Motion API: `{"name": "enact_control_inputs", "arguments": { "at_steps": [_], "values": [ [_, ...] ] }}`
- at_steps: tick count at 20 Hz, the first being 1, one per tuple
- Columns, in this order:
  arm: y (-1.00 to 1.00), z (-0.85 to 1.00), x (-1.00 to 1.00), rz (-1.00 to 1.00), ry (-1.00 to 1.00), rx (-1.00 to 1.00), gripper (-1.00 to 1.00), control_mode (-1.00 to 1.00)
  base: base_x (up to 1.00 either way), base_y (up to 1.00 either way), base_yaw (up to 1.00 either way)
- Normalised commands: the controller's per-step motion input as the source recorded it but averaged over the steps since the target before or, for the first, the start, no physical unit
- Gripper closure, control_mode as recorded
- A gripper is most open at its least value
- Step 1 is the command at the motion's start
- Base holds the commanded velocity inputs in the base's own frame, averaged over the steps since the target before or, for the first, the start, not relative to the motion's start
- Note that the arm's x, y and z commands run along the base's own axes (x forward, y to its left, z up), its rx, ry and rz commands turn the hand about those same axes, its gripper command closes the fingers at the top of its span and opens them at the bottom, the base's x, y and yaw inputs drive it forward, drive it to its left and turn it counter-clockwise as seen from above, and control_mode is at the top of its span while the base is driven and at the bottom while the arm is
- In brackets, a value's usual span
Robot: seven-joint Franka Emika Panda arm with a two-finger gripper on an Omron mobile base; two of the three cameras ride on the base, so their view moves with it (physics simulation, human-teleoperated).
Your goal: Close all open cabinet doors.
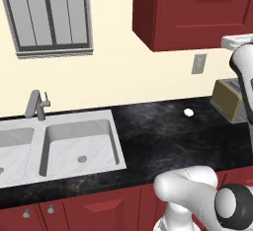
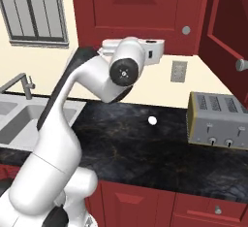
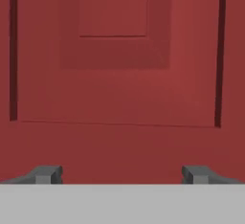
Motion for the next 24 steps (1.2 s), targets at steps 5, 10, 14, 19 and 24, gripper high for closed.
{"name": "enact_control_inputs", "arguments": {
  "at_steps": [5,10,14,19,24],
  "values": [
    [0.75,0.06,-0.55,-0.15,0.09,-0.05,-1.0,-1.0,0.0,0.0,0.0],
    [0.53,0.08,-0.69,-0.16,0.16,0.0,-1.0,-1.0,0.0,0.0,0.0],
    [0.18,0.06,-0.85,-0.14,0.17,0.0,-1.0,-1.0,0.0,0.0,0.0],
    [0.04,0.01,-1.0,-0.11,0.17,0.01,-1.0,-1.0,0.0,0.0,0.0],
    [0.13,-0.09,-1.0,-0.04,0.14,0.07,-1.0,-1.0,0.0,0.0,0.0]
  ]
}}
